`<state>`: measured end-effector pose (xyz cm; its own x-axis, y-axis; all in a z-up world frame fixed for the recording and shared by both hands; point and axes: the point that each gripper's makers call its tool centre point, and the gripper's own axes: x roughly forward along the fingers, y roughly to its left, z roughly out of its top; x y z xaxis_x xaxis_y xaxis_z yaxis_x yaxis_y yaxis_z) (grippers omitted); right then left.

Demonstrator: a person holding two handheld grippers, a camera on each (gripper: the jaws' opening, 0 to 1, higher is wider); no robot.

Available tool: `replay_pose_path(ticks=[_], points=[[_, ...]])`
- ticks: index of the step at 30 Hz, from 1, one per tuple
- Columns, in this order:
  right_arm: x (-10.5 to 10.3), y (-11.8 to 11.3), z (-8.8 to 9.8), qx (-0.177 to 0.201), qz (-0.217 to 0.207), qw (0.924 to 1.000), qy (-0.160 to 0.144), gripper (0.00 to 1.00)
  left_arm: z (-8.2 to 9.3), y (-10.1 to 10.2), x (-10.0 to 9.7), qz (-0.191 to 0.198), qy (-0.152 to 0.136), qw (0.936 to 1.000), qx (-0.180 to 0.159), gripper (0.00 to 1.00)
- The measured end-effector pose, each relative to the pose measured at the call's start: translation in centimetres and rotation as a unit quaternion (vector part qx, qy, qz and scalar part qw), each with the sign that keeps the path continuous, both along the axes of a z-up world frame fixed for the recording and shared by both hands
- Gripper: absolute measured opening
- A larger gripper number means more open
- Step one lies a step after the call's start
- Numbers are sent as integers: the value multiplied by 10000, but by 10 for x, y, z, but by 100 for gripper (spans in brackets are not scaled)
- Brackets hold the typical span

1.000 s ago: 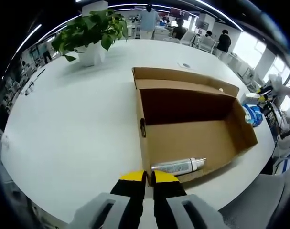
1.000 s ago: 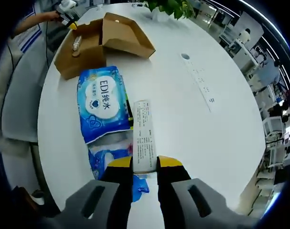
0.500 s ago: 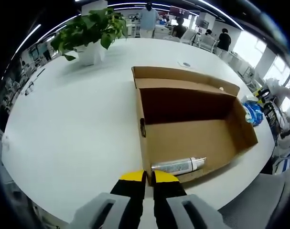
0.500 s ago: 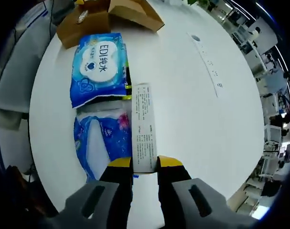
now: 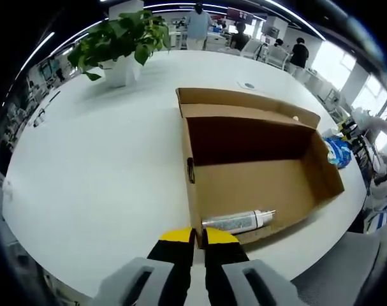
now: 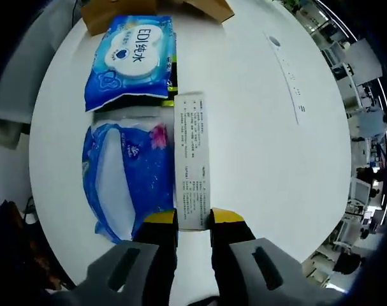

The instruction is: Operate the shoe box by opening the lid, removing the specified soft item, and placing it in the target area until the item is outside and the box remains undamaged.

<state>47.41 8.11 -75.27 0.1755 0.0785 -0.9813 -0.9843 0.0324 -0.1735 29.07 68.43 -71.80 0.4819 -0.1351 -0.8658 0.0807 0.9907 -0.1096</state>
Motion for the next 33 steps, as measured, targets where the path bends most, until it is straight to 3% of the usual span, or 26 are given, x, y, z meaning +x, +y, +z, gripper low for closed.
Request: replay_pose_path(ticks=[18, 33], points=[[8, -1, 2, -103, 1, 9998, -179, 19, -2, 3, 2, -14, 1, 10000, -8, 5], [10, 7, 21, 202, -254, 9986, -430, 26, -2, 4, 3, -51, -5, 10000, 9, 5]])
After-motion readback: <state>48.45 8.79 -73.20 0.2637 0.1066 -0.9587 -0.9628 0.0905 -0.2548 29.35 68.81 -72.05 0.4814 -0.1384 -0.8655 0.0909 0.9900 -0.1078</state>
